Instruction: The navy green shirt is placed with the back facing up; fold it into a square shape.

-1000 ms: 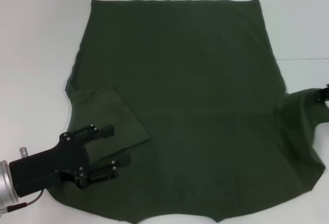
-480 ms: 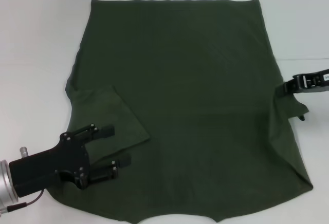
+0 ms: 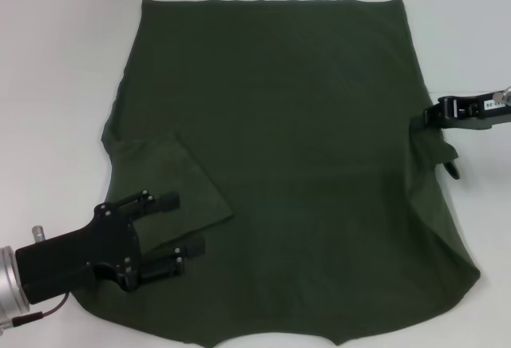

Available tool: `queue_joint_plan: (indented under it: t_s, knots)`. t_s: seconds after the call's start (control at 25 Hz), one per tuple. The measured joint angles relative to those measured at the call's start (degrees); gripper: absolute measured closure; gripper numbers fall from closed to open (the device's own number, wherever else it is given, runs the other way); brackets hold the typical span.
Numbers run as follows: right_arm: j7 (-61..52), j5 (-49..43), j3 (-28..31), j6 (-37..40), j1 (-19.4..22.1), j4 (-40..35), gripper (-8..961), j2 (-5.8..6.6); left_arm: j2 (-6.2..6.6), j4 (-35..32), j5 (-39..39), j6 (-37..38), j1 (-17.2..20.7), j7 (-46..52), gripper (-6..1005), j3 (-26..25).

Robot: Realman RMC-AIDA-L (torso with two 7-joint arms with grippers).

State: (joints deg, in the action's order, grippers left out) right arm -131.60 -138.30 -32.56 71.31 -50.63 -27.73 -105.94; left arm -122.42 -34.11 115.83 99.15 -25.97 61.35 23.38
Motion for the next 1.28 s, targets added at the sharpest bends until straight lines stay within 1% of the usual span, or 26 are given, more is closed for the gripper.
queue_joint_plan:
  t_s: [0.48,0.64,0.76,0.92,1.08,1.28]
  knots:
    - [-1.2,2.6,-0.1,-5.6,-0.8,3.7,797,-0.25,0.08,0.0,0.0,-0.1,-0.1,0.0,195,0.0]
    - [-1.3,2.3,-1.0,-6.8,-1.1,4.9,792,-0.67,0.02,0.1,0.0,-0.1,-0.1,0.0,195,0.0]
    - [-1.5,2.4,-2.2,-7.0,-1.2,5.1,787,-1.37,-0.01,0.1,0.0,-0.1,-0.1,-0.1,195,0.0]
    - [-1.2,2.7,-2.1,-6.9,-1.0,4.5,782,-2.26,-0.01,0.1,0.0,-0.1,0.0,-0.1,194,0.0]
    - [-0.8,3.4,-2.2,-6.6,-0.8,4.3,776,-2.41,-0.04,0.2,0.0,-0.2,0.0,-0.1,194,0.0]
    - [-0.7,3.4,-2.2,-6.4,-0.8,4.3,649,-2.43,-0.05,0.2,0.0,-0.3,0.0,-0.1,195,0.1]
